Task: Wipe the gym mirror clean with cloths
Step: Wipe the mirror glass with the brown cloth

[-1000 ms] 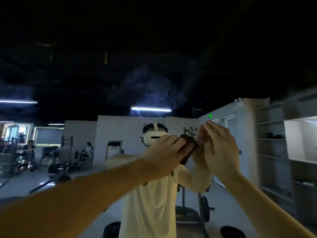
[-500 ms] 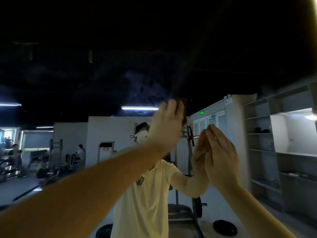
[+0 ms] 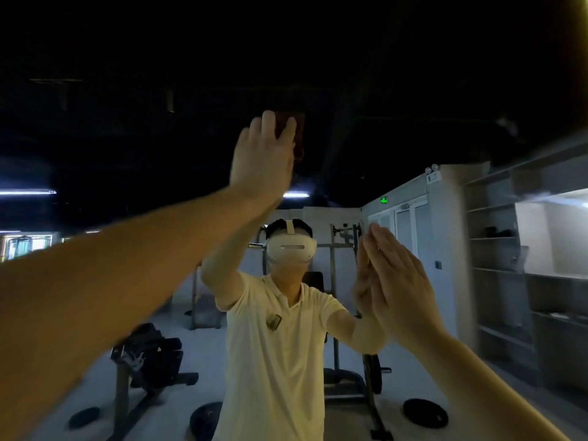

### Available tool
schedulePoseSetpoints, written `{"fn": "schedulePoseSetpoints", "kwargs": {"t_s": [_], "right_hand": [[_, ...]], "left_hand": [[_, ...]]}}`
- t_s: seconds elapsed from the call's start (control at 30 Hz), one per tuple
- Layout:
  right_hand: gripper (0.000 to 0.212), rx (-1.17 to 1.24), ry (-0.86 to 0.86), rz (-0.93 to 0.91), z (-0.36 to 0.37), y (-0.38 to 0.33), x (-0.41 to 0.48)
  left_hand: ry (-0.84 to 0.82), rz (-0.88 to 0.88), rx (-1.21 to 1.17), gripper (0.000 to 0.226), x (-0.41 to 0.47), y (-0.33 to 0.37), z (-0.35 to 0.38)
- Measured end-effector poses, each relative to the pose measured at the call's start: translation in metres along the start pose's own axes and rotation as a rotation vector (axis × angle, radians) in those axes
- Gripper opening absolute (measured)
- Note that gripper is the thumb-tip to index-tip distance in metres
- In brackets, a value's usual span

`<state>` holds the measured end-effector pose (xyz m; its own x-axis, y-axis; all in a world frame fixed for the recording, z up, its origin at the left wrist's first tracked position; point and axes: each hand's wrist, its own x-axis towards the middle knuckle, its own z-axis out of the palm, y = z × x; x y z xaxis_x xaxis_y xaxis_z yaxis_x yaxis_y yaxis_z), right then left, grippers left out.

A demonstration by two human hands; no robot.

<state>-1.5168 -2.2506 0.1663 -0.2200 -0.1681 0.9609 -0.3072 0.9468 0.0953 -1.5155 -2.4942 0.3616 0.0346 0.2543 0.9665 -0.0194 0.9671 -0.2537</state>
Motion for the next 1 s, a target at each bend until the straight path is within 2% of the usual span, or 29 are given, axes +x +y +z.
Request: {"fn": "schedulePoseSetpoints", "kwargs": {"t_s": [0.03,0.1,0.17,0.23,0.37,0.4,0.47,0.57,0.67,0.7,0.8,0.9,1.0], "right_hand": [[0.065,0.011,0.001,-0.015,-0.001,0.001,0.000],[0.064,0.053,0.026,-0.019,-0.002,0.001,0.001],[0.062,0.172,0.093,0.016,-0.001,0.000,0.002],[0.058,0.339,0.179,0.082,0.000,-0.003,-0.003],[0.057,0.346,0.221,0.128,-0.004,-0.009,-0.013],[0.057,0.326,0.208,0.129,-0.006,-0.010,-0.013],[0.057,0.267,0.177,0.125,-0.007,-0.013,-0.011],[0.060,0.149,0.109,0.101,-0.004,-0.016,-0.015],[0.062,0.116,0.057,0.081,-0.004,-0.013,-0.017],[0.064,0.134,0.028,0.079,-0.006,-0.011,-0.016],[0.069,0.330,-0.050,0.107,-0.014,-0.004,-0.016],[0.069,0.586,-0.006,0.248,-0.019,0.002,-0.018],[0.063,0.464,0.015,0.238,-0.007,-0.003,-0.034]], "left_hand": [[0.013,-0.100,-0.065,0.055,-0.003,0.020,0.000],[-0.012,-0.060,-0.205,0.063,-0.032,0.067,0.005],[-0.057,0.125,-0.304,0.078,-0.085,0.109,0.004],[-0.100,0.282,-0.352,0.081,-0.133,0.122,-0.001],[-0.193,0.668,-0.220,0.073,-0.147,0.078,0.001],[-0.171,0.690,-0.175,0.071,-0.135,0.056,0.002],[-0.100,0.534,-0.080,0.075,-0.106,0.005,-0.001],[-0.140,0.267,0.060,0.084,-0.079,-0.042,-0.013],[-0.159,-0.045,-0.050,0.075,-0.073,-0.004,-0.013],[-0.154,-0.093,-0.112,0.072,-0.072,0.021,-0.010],[-0.103,-0.067,-0.234,0.065,-0.076,0.086,0.000],[-0.152,0.060,-0.267,0.067,-0.105,0.132,-0.003],[-0.211,0.355,-0.238,0.064,-0.154,0.145,-0.006]]}}
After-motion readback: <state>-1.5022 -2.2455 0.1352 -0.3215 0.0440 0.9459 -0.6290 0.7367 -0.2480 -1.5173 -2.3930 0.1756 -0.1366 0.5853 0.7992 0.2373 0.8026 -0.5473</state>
